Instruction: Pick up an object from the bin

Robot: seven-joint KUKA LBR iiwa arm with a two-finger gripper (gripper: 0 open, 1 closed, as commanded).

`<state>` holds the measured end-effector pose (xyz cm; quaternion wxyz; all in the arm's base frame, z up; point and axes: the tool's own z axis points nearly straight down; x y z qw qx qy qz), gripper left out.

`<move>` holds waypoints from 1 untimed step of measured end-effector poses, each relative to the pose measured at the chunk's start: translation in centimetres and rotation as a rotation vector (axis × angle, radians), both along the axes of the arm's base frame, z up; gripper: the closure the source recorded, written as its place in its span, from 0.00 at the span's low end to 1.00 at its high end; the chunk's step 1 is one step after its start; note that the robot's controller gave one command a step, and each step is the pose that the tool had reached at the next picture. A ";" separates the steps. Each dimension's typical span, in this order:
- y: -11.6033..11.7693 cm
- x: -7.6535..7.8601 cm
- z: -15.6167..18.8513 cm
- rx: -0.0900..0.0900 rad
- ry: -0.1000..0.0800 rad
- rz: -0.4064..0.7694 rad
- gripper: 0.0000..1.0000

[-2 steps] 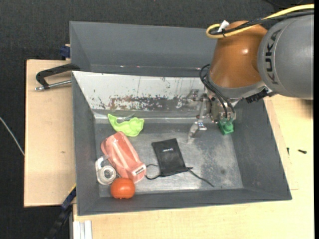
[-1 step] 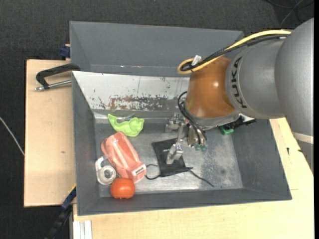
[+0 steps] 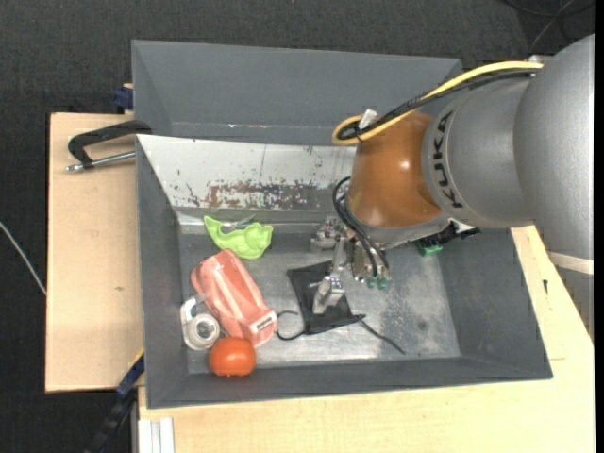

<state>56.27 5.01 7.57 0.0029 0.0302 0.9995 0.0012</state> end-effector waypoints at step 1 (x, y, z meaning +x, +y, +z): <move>-0.5 -0.1 2.7 0.000 -0.002 -0.090 0.00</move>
Offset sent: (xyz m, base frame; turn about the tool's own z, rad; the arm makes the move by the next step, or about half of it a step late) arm 0.0000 0.0000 0.0000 0.0000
